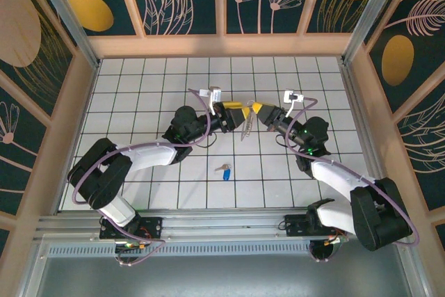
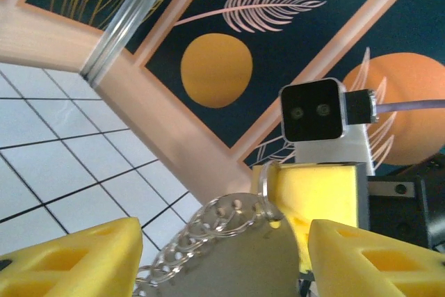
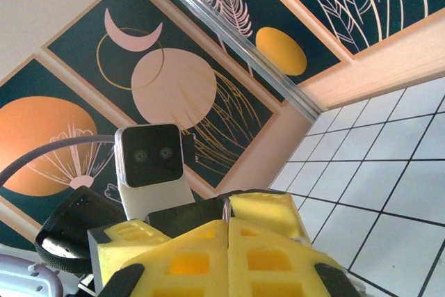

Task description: Put the keys on the keyring

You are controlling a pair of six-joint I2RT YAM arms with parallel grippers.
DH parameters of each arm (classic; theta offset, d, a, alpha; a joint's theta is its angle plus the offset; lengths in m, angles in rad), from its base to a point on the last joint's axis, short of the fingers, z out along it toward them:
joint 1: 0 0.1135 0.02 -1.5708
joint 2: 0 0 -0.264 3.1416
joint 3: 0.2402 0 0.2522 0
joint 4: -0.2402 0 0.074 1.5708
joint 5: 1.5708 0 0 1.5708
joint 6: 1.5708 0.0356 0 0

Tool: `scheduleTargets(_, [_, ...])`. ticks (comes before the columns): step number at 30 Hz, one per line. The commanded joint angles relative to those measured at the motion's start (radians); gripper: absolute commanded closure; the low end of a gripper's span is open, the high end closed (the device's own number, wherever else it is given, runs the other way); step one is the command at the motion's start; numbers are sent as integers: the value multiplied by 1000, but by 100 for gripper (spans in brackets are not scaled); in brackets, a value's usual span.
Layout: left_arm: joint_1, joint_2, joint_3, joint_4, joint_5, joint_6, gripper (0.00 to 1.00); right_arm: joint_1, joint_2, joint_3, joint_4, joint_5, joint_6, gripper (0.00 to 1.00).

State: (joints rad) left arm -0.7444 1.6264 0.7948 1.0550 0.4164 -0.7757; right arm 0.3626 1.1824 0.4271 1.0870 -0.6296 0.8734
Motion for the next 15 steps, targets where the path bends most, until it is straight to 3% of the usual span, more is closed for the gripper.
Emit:
scheduleTargets(1, [7,13,29,83,41,-24,38,14,-9,32,32,-14,3,100])
scheduleTargets(15, [7,23,27,123,50,-43,55,35,13,35,29,-8,-10,100])
